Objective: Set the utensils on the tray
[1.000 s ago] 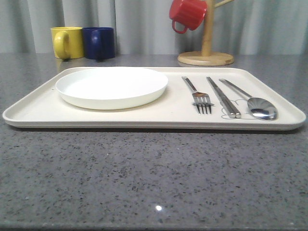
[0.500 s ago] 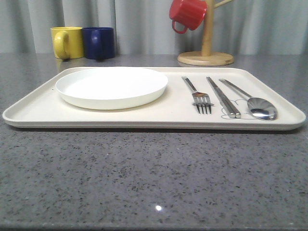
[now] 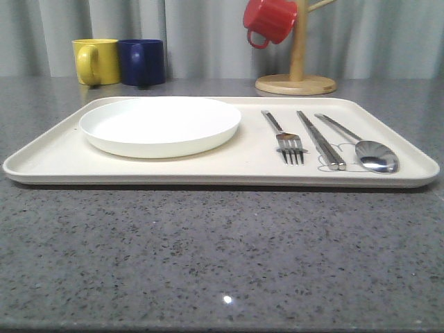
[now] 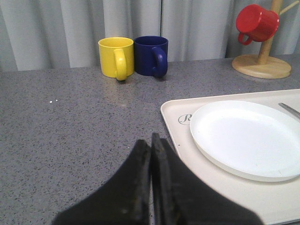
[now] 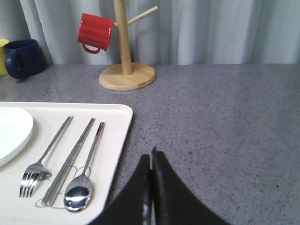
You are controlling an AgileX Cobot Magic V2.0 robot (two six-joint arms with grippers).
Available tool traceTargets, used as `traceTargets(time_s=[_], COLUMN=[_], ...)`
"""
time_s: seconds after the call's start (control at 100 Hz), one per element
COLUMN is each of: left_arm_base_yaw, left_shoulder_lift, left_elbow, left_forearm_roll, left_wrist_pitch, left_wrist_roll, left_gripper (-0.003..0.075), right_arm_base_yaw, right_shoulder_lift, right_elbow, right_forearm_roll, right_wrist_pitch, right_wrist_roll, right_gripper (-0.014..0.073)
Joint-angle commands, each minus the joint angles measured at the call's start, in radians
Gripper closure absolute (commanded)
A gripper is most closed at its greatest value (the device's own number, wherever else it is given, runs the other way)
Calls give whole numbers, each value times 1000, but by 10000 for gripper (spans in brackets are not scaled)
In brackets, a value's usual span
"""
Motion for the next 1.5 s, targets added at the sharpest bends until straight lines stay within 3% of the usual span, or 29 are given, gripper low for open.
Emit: traceTargets(time_s=[0.0, 0.16, 0.54, 0.74, 1.49], left_arm_base_yaw=[-9, -9, -9, -9, -9], left_shoulder_lift=[4, 4, 4, 5, 5], left_elbow=[-27, -27, -27, -27, -27], left_forearm_roll=[-7, -7, -7, -7, -7], left_wrist_pitch=[-80, -80, -80, -80, -80], left_wrist_roll=[0, 0, 0, 0, 0], left_gripper=[738, 738, 738, 738, 738], right_arm_base_yaw=[-52, -64, -64, -64, -64], right_shoulder_lift=[-14, -88, -318, -321, -321], right_elbow=[18, 134, 361, 451, 451], right_forearm_roll=[93, 121, 112, 112, 112], right_wrist_pitch=[-176, -298, -361, -472, -482], right_wrist_roll=[-85, -96, -96, -96, -95], right_gripper=[662, 662, 662, 662, 662])
